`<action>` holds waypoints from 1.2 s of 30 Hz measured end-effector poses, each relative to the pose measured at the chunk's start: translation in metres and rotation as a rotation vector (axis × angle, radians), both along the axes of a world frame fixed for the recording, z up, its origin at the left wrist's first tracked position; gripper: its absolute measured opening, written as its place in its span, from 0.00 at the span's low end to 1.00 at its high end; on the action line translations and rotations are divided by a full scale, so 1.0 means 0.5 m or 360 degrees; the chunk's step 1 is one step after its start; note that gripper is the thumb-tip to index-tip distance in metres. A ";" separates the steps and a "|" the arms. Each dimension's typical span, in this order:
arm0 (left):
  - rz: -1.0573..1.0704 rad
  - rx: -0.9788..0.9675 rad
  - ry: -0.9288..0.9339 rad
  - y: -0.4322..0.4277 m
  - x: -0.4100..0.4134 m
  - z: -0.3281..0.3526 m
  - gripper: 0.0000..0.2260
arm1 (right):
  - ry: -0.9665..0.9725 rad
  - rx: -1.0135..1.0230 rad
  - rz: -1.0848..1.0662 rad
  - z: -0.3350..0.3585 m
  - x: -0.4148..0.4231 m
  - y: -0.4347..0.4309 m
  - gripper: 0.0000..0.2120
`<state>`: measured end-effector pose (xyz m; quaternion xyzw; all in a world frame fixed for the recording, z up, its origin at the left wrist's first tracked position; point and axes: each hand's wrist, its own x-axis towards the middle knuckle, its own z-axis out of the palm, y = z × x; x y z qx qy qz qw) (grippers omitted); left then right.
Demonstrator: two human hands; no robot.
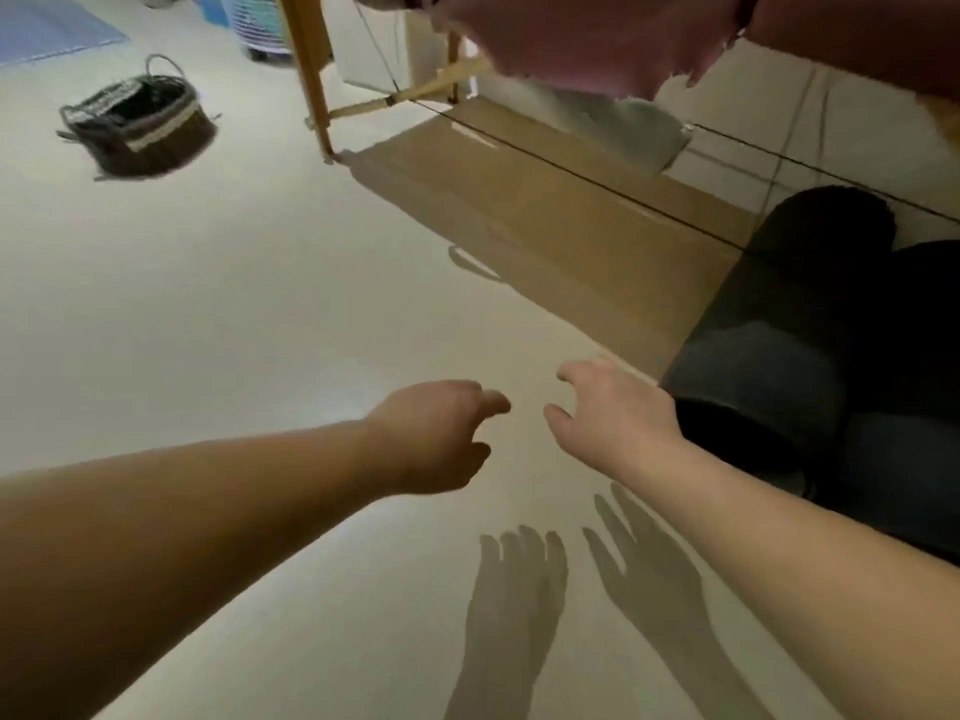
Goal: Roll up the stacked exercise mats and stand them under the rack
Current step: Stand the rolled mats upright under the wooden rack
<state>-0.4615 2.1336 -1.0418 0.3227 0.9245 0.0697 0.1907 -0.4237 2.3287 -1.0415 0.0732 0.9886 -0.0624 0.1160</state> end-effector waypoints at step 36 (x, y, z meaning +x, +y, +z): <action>0.3494 -0.0634 -0.0751 -1.381 0.808 0.012 0.56 | -0.0937 -0.0733 0.2057 0.057 0.310 -1.566 0.16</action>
